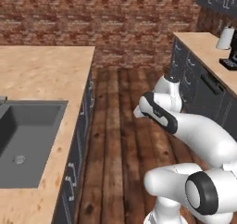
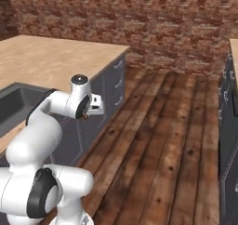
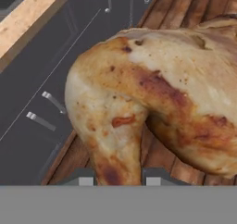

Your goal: Take the chicken drumsticks from the pan and place one on each plate on the dining counter.

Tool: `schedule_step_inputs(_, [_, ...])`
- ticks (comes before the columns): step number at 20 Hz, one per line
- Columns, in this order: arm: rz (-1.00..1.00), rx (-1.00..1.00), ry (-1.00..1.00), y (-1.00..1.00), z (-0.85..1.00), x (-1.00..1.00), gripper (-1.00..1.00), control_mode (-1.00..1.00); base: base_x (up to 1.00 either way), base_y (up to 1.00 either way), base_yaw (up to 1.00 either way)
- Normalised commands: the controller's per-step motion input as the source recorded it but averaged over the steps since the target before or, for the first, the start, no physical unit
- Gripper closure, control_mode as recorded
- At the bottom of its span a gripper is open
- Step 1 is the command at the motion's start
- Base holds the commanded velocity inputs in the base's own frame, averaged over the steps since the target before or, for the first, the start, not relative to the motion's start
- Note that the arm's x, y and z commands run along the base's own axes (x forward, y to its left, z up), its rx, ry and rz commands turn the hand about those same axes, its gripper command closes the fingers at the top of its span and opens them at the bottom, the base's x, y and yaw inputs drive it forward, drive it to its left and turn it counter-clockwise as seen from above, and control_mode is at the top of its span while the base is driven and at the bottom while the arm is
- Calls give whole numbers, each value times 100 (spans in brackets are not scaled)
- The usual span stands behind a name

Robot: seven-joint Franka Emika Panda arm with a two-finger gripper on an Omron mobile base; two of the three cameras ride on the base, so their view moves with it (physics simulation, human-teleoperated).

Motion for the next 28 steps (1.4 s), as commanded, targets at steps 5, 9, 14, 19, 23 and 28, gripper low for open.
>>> schedule_step_inputs(5, [0, 0, 0, 0, 0, 0, 100, 100, 94, -55, 4])
schedule_step_inputs(9, [0, 0, 0, 0, 0, 0, 100, 100, 99, -55, 0])
schedule_step_inputs(14, [0, 0, 0, 0, 0, 0, 100, 100, 100, -50, 0])
schedule_step_inputs(19, [0, 0, 0, 0, 0, 0, 100, 100, 100, -44, 3])
schedule_step_inputs(23, [0, 0, 0, 0, 0, 0, 100, 100, 100, -37, 8])
schedule_step_inputs(28, [0, 0, 0, 0, 0, 0, 100, 100, 100, -35, 10])
